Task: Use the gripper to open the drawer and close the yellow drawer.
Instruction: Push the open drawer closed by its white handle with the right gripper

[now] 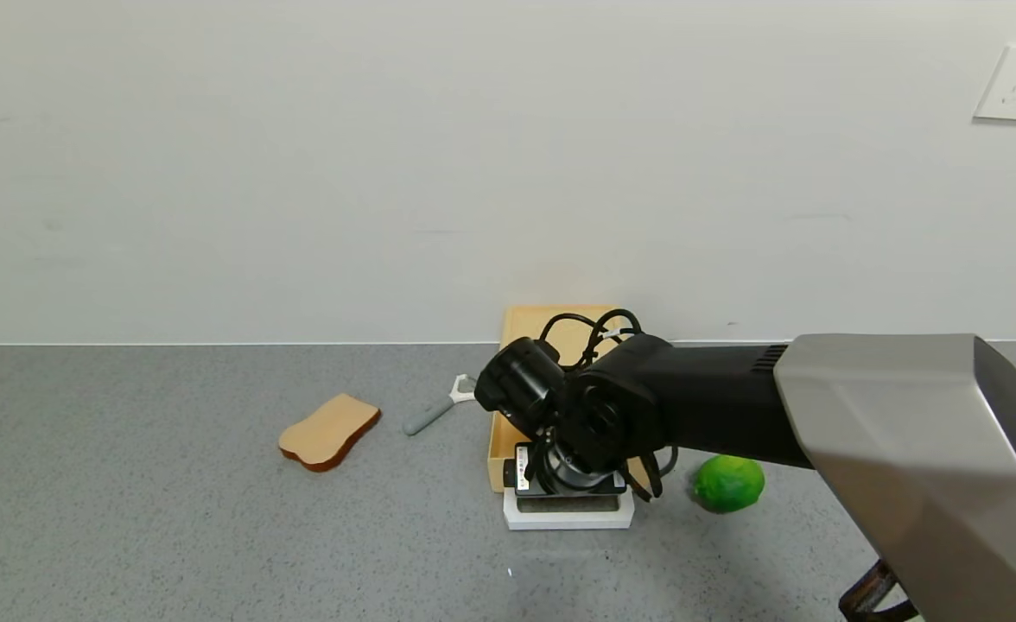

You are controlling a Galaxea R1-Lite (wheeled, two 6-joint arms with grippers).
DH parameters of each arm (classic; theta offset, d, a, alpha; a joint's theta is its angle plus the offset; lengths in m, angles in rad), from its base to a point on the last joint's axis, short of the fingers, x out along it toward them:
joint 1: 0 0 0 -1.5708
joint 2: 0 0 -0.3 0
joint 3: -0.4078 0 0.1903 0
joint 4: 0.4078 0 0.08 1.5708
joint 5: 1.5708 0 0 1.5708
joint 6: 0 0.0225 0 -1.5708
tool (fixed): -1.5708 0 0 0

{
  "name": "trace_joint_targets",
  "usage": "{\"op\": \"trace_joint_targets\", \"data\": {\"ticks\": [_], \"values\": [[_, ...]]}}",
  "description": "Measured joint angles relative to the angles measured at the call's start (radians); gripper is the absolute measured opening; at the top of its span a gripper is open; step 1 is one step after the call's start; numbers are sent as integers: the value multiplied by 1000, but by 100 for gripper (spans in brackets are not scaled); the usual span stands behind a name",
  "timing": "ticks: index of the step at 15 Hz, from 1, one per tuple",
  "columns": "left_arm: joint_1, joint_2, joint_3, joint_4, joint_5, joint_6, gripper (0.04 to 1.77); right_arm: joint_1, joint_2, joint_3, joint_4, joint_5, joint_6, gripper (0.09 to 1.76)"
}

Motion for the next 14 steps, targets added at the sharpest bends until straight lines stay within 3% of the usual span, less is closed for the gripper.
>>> {"op": "trace_joint_targets", "data": {"ticks": [14], "values": [[0,0,0,0,0,0,172,-52,46,0,-237,-46,-158,171]]}}
